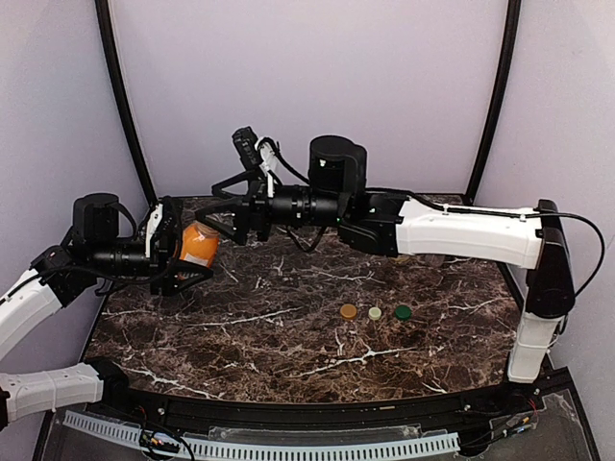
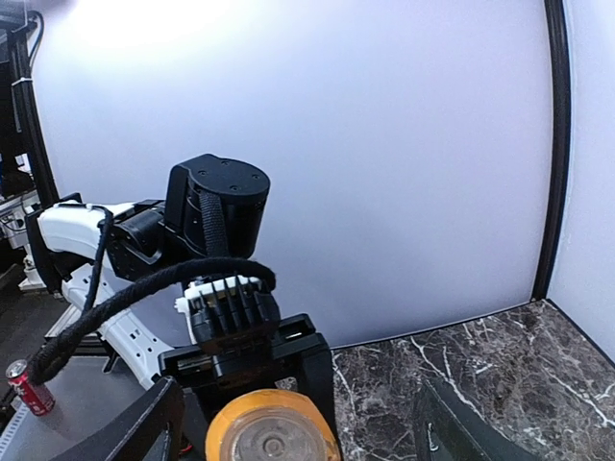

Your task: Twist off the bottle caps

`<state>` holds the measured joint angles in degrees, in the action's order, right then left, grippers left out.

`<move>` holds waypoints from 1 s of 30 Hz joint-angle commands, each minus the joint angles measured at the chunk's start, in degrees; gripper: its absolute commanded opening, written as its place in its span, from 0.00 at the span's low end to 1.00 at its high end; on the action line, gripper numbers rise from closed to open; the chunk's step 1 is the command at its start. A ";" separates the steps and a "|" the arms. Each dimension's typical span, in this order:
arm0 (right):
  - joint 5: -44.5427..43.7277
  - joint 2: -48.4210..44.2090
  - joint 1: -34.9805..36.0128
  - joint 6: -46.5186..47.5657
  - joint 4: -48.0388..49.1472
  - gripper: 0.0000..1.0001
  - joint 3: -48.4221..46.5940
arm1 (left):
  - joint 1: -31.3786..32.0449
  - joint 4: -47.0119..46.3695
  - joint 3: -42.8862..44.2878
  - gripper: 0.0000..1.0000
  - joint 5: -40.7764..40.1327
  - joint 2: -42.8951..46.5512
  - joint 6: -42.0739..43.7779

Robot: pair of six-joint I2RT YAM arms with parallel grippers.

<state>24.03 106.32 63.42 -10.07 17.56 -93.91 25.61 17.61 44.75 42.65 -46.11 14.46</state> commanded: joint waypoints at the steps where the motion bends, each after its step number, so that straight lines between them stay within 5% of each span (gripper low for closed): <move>1: 3.53 1.14 1.05 -3.45 3.29 0.77 -1.06 | -0.29 -1.30 1.05 0.31 1.29 0.13 -0.53; 11: 3.19 3.16 1.13 -3.90 -0.77 0.60 -2.14 | -0.29 -1.69 0.96 0.31 1.15 0.14 -0.63; 22: 3.06 2.21 1.17 -2.53 -1.64 0.00 -1.93 | -0.29 -1.33 0.64 0.33 0.87 0.51 -0.29; 24: 2.38 0.85 1.09 -1.27 -2.06 0.00 -1.44 | -0.29 -1.28 0.30 0.57 0.36 0.71 -0.23; 25: 1.70 0.18 1.02 -0.35 -2.67 0.00 -1.12 | -0.29 -1.22 -0.03 0.84 -0.01 0.78 -0.29; 27: -0.78 -1.51 0.78 1.88 -4.49 0.00 -0.62 | -0.29 -0.98 -0.54 0.97 -1.52 1.00 -0.26; 30: -7.15 -4.73 -0.61 4.95 -7.78 0.00 2.21 | -0.36 -0.49 -1.69 0.99 -4.58 1.70 0.37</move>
<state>24.34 107.44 63.94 -10.00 12.82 -94.11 25.54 16.73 44.69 41.19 -45.80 14.33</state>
